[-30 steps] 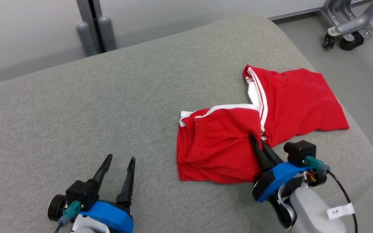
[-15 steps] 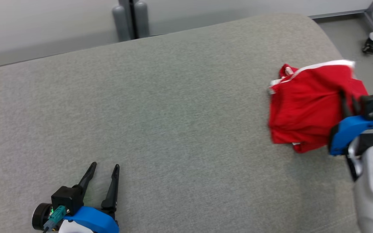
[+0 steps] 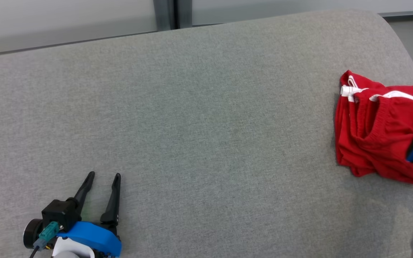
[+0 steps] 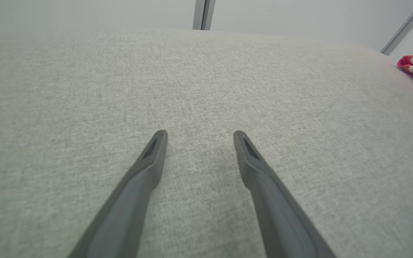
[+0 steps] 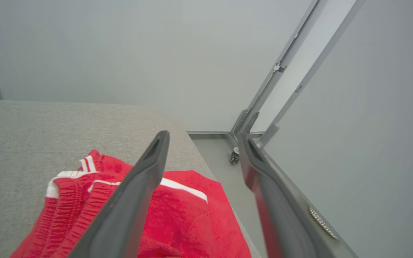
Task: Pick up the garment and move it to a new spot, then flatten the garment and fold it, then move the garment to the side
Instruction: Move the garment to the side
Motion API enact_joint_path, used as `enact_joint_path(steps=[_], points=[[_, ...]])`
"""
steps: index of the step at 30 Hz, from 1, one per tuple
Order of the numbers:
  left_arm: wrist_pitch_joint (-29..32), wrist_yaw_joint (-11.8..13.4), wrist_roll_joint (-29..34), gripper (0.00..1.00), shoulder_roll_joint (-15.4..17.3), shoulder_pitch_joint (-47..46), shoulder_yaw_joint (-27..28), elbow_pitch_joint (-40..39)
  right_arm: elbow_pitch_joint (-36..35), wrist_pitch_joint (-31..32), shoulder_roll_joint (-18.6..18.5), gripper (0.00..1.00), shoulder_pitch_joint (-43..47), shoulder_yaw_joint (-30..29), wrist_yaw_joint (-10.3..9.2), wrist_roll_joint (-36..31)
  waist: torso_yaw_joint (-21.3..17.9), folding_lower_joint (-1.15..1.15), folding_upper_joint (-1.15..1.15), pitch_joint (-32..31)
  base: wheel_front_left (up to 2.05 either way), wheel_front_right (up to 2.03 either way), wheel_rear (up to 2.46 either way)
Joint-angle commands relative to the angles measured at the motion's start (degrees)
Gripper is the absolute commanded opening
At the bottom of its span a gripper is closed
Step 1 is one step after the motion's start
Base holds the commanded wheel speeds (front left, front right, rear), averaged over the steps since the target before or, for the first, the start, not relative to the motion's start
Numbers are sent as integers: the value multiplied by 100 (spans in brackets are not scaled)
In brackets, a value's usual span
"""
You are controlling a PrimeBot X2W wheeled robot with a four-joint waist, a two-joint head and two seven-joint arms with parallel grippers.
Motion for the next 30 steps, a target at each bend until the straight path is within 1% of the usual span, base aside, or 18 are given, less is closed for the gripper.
enact_joint_path(steps=[1, 5, 9, 12, 14, 16, 19, 24, 30], points=[[-12, -5, 3, 100, -11, -43, 88, 7, 164, -198, 22, 100, -67, 189, -1, 261, 26, -1, 0, -38, 0, 0, 0], [-12, -5, 92, 100, -122, -82, 338, 57, 737, -693, 13, 100, -152, 1040, -1, 1218, 128, -1, 0, -165, 0, 0, 0], [-12, -5, 215, 100, -257, -145, 618, 101, 1104, -860, 8, 100, 42, 1869, -1, 1997, 293, -1, 0, -284, 0, 0, 0], [-12, -5, 338, 100, -364, -154, 794, 110, 1052, -883, 13, 100, 212, 2416, -1, 2521, 463, -1, 0, -377, 0, 0, 0], [-12, -5, 422, 100, -418, -158, 880, 129, 982, -881, 7, 100, 462, 2653, -1, 2814, 581, -1, 0, -451, 0, 0, 0], [-13, -5, 495, 100, -490, -140, 991, 163, 949, -883, 8, 100, 665, 2818, -1, 3092, 693, -1, 0, -536, 0, 0, 0], [-12, -5, 627, 100, -582, -66, 1151, 249, 916, -884, 12, 100, 923, 2990, -1, 3339, 820, -1, 0, -657, 0, 0, 0], [-13, -5, 826, 100, -704, 24, 1379, 335, 890, -885, 8, 100, 1262, 3226, -1, 3476, 911, -1, 0, -867, 0, 0, 0], [-13, -5, 958, 100, -847, 198, 1558, 405, 901, -885, 11, 100, 1524, 3406, -1, 3579, 913, -1, 0, -1167, 0, 0, 0]])
